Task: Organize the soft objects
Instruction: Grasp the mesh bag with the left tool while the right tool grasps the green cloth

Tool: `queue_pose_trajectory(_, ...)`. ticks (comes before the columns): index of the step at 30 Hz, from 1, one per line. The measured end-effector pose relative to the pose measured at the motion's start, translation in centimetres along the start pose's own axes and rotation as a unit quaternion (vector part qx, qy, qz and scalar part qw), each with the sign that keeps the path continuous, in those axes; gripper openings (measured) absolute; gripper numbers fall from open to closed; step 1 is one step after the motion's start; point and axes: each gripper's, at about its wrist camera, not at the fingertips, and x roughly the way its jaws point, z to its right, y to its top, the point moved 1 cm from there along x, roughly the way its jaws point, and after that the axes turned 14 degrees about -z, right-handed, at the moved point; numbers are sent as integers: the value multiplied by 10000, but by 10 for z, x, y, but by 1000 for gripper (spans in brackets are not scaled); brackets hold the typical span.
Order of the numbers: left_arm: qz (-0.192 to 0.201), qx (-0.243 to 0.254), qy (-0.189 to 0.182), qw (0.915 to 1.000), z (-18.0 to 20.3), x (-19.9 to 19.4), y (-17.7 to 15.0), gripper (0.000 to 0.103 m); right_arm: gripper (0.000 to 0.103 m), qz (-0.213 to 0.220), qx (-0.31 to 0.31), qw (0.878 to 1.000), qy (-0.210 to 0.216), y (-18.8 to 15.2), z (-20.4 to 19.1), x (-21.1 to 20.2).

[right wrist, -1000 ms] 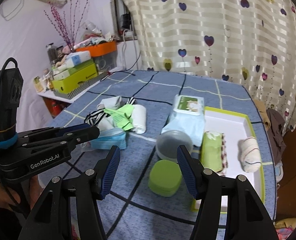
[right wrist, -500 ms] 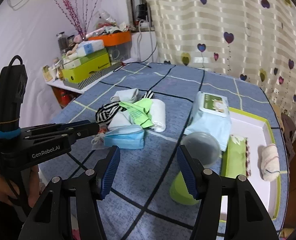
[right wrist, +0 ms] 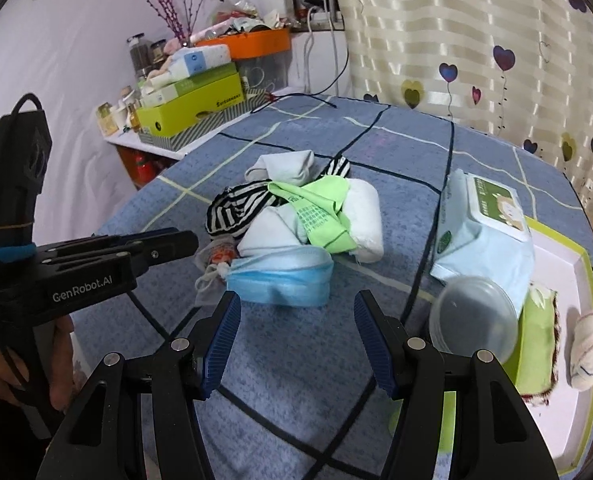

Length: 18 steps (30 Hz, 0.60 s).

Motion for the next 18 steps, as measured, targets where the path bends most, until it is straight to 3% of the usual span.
queue_pose_trajectory(8, 1, -209, -18, 9998, -19, 4, 5, 23, 59, 31, 58, 9999, -152, 31, 5, 15)
queue_pose_trajectory(18, -40, -354, -215, 9991, -37, 10, 8, 25, 59, -145, 99, 9995, -243, 80, 8, 63)
